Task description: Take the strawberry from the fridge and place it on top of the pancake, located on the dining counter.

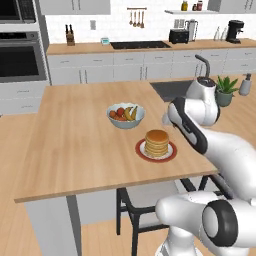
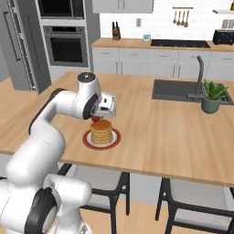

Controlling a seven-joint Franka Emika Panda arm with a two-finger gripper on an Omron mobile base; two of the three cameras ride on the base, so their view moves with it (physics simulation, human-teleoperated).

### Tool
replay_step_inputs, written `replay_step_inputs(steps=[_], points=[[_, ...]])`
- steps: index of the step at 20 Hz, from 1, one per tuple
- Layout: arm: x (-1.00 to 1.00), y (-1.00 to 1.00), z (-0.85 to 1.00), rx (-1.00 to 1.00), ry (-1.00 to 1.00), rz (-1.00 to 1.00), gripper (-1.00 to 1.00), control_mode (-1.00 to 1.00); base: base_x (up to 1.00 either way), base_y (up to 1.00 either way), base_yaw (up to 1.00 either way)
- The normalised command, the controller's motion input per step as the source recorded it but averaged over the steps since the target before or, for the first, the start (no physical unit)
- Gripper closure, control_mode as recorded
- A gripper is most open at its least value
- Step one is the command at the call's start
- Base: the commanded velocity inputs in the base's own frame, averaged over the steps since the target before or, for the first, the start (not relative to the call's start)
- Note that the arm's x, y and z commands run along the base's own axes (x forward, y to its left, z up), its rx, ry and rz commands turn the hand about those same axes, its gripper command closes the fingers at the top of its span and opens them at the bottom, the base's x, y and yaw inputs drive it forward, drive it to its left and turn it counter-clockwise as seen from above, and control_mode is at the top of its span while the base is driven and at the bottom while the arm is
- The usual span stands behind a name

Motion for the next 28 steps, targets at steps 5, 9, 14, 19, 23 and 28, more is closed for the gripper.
replay_step_inputs(steps=[5,9,14,19,23,28], points=[[1.0,0.21,-0.5,-0.03,0.01,0.01,1.0,-1.0,0.0,0.0,0.0],[0.85,0.25,-0.53,-0.12,0.01,0.0,1.0,-1.0,0.0,0.0,0.0],[0.06,0.07,-0.31,-0.05,0.02,0.0,1.0,-1.0,0.0,0.0,0.0],[0.05,0.03,-0.34,-0.01,0.02,0.06,1.0,-1.0,0.0,0.0,0.0],[0.18,0.0,-0.19,0.0,0.0,0.07,1.0,-1.0,0.0,0.0,0.0],[0.14,0.0,-0.18,0.0,0.0,0.06,1.0,-1.0,0.0,0.0,0.0]])
